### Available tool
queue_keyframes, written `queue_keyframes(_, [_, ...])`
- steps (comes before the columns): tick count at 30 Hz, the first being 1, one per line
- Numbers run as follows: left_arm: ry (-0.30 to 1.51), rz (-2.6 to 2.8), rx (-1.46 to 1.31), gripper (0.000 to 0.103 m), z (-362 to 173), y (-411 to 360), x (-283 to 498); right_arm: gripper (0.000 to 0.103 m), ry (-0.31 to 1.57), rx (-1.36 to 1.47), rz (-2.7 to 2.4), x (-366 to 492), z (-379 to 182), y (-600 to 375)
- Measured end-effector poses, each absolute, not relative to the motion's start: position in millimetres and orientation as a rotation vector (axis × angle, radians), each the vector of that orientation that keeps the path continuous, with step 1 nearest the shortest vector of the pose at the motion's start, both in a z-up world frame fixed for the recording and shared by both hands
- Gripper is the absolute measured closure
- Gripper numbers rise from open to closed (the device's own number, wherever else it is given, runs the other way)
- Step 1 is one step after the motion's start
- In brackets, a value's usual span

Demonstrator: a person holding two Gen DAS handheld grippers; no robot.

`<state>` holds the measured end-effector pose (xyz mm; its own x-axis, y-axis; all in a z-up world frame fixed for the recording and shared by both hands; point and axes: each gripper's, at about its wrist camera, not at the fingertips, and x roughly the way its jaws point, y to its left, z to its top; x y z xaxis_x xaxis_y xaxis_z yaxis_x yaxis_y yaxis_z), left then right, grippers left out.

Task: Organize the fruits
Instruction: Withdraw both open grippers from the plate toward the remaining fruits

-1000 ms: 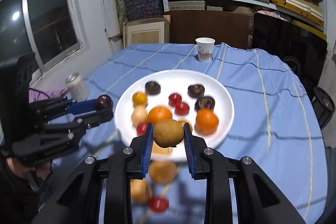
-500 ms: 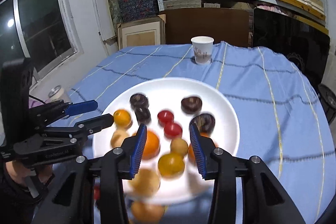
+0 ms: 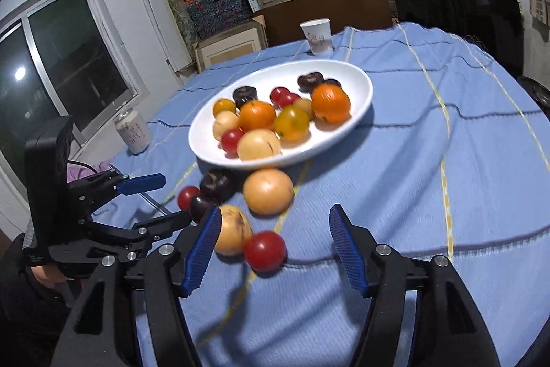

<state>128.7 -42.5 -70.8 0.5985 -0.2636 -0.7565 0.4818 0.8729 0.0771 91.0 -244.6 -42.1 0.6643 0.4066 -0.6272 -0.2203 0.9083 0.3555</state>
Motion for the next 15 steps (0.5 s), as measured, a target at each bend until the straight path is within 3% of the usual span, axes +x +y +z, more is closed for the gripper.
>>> queue_keyframes(15, [0.896, -0.353, 0.153, 0.037, -80.1, -8.1, 147.5, 0.037, 0.801, 0.336, 0.375, 98.9, -51.4, -253.9])
